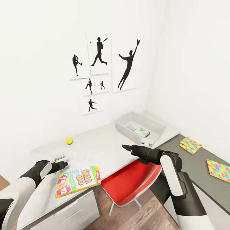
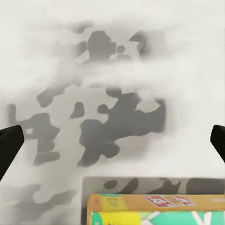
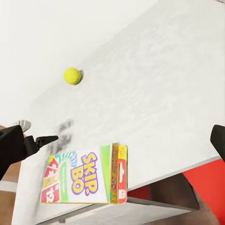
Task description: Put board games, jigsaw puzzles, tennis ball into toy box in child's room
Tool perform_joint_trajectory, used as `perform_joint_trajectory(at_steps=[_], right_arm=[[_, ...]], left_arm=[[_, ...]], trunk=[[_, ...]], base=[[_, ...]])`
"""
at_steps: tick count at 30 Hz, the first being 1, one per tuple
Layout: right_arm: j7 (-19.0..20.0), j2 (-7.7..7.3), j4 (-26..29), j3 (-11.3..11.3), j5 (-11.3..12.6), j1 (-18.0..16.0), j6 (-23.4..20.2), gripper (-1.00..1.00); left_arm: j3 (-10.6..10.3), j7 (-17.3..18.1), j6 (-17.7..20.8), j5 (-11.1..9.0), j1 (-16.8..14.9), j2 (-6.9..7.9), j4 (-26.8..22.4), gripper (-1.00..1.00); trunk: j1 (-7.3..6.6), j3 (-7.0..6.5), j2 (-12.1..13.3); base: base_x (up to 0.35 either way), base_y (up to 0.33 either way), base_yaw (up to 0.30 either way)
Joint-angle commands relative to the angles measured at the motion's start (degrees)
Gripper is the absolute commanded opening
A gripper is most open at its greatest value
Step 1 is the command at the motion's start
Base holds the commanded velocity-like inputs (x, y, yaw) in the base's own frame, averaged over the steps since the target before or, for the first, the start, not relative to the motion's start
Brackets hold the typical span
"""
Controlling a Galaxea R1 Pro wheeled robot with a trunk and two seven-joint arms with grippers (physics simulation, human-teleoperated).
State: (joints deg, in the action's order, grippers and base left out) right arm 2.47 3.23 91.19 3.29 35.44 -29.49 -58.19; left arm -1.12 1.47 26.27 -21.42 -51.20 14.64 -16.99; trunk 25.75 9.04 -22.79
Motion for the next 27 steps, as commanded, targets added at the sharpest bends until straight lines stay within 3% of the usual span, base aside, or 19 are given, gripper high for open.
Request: perform_joint_trajectory(at_steps=[1,17,27], right_arm=[[0.3,0.06,0.0,0.0,-0.3,-0.1,-0.2,1.00],[0.3,0.11,0.0,0.0,-0.3,-0.1,-0.2,1.00],[0.3,0.12,0.0,0.0,-0.3,0.0,-0.2,1.00]], left_arm=[[-0.1,0.1,0.3,-0.1,0.0,0.03,-0.1,1.00],[-0.1,0.1,0.3,-0.1,0.0,0.03,-0.1,1.00],[-0.1,0.2,0.4,-0.1,-0.1,0.03,-0.1,1.00]], trunk=[[0.03,0.22,-0.1],[0.03,1.68,-0.1],[0.03,1.88,-0.1]], base=[[0.000,-0.001,0.000],[-0.032,0.000,0.000],[-0.071,0.000,0.000]])
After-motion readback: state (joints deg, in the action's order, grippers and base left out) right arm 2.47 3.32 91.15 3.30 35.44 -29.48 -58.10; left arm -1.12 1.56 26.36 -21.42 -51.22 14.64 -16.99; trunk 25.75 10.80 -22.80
